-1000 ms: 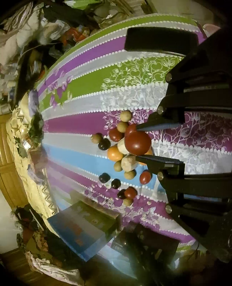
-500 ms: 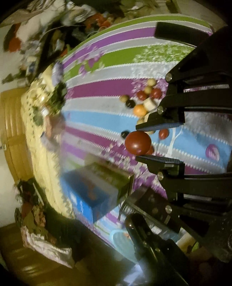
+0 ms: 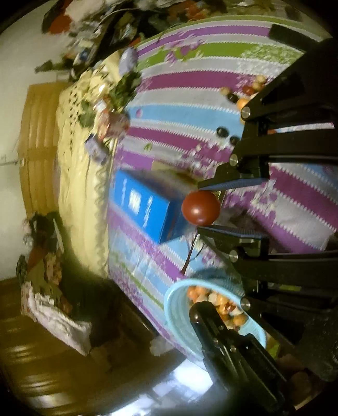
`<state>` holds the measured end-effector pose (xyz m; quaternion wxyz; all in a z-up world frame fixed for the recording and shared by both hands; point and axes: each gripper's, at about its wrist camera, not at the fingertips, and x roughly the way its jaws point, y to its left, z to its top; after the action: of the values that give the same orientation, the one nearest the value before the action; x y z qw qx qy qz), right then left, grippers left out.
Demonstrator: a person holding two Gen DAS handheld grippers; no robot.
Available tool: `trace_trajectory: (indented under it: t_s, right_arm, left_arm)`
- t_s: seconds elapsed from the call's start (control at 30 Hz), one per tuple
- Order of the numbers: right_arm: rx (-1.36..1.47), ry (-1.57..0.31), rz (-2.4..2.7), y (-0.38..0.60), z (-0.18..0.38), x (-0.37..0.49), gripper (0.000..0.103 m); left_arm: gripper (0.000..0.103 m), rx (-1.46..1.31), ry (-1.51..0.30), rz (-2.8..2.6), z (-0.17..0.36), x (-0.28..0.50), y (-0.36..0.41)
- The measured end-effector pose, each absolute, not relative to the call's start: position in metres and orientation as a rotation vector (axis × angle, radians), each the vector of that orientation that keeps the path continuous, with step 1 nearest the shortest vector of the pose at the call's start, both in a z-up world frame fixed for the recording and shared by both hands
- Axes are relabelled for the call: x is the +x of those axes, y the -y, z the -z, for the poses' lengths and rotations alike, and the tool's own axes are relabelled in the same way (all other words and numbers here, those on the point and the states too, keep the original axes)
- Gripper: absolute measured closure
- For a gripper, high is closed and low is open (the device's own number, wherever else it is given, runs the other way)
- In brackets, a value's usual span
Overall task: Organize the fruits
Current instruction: 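Carry the plum and tomato in both tools over the light-blue basket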
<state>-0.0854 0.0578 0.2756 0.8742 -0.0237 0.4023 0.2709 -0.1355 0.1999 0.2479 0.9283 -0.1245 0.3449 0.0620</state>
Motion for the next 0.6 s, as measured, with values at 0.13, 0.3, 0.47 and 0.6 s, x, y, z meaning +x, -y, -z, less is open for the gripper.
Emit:
trace_trajectory:
  t_s: [0.13,0.3,0.47,0.6]
  right_arm:
    - [-0.07,-0.826,-0.621,-0.088,-0.284,-0.087,0.076]
    - [-0.11,-0.816,-0.705,-0.135,-0.292,-0.094,0.076]
    - [-0.156,-0.815,-0.785,-0.182,-0.298,-0.105,0.076]
    - [-0.191,-0.833,-0.853,-0.218,-0.297,-0.114,0.076]
  left_arm:
    - [0.077,-0.275,-0.68,-0.189,-0.259,-0.149,-0.233]
    - [0.077,-0.301,-0.655,-0.27,-0.269,-0.167,-0.277]
    - [0.077,-0.331,-0.648,-0.341,-0.273,-0.185,-0.314]
    - [0.077,-0.345,-0.655,-0.392,-0.272,-0.202,-0.343]
